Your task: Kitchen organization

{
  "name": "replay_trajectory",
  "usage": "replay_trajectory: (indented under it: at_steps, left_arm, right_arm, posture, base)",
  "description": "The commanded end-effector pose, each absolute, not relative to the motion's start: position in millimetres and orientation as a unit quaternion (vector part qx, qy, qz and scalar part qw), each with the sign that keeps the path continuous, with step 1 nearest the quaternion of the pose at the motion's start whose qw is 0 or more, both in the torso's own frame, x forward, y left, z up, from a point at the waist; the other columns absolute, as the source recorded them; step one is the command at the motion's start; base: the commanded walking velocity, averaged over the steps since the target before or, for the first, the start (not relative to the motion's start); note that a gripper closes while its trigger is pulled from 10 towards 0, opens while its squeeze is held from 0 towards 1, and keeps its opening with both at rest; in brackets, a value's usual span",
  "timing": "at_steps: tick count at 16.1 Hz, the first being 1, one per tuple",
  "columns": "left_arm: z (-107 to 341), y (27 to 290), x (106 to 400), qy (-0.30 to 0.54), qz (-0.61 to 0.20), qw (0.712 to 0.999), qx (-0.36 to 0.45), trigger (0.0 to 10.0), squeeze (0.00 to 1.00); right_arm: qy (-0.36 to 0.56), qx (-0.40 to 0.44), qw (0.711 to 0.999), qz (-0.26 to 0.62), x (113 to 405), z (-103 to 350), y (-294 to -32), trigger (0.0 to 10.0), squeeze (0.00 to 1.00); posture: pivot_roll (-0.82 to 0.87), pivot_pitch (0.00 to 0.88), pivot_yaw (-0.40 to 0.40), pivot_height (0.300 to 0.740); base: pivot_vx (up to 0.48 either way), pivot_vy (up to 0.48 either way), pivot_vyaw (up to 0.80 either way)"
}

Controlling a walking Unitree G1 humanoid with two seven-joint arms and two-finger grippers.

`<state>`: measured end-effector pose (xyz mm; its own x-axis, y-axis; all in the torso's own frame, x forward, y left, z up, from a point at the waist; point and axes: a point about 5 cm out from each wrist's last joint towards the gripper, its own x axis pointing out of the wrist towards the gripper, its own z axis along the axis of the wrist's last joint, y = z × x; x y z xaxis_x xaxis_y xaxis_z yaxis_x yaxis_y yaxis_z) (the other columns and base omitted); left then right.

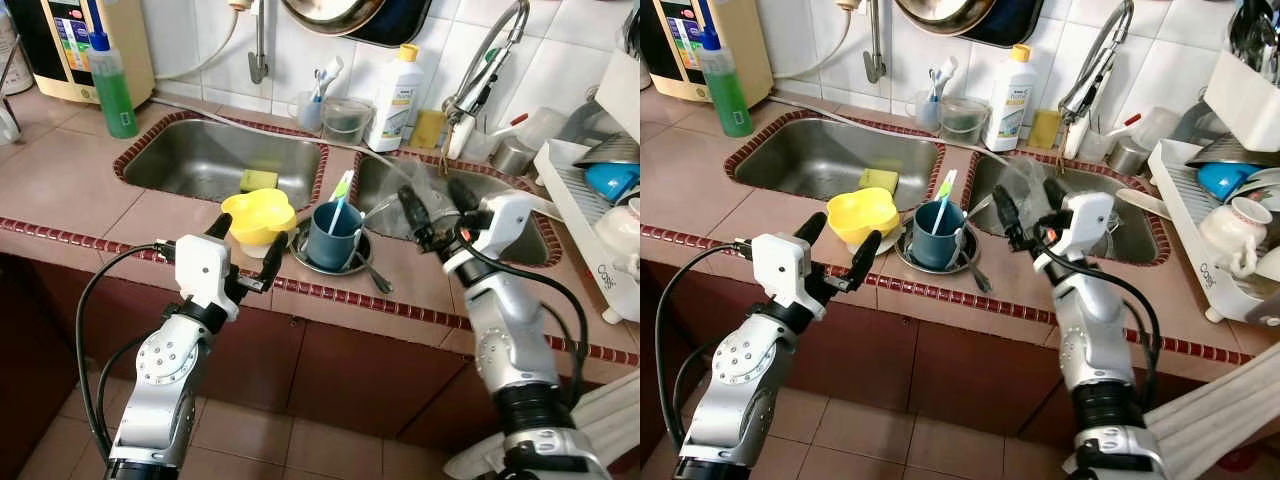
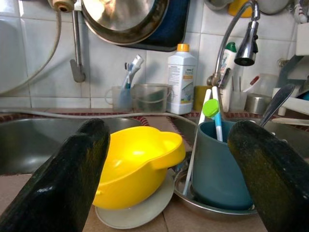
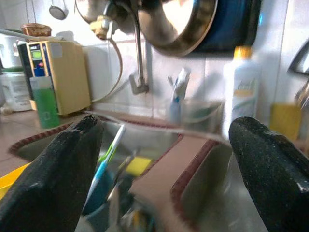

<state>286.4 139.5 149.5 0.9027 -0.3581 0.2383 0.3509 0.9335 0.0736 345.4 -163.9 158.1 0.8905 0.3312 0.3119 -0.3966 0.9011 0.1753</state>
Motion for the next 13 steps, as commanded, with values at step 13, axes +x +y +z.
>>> replay_trajectory:
  at_steps: [13]
  left_arm:
    - [144.5, 109.4, 263.1, -0.112, -0.307, 0.943, 0.057, 10.0, 0.0]
  right_arm:
    - [-0.095, 0.232, 0.947, 0.202, 378.0, 158.5, -151.3, 10.0, 0.0]
  posture:
    - [0.01, 0.0, -0.119, 0.74]
  base:
    - [0.0, 0.0, 0.0]
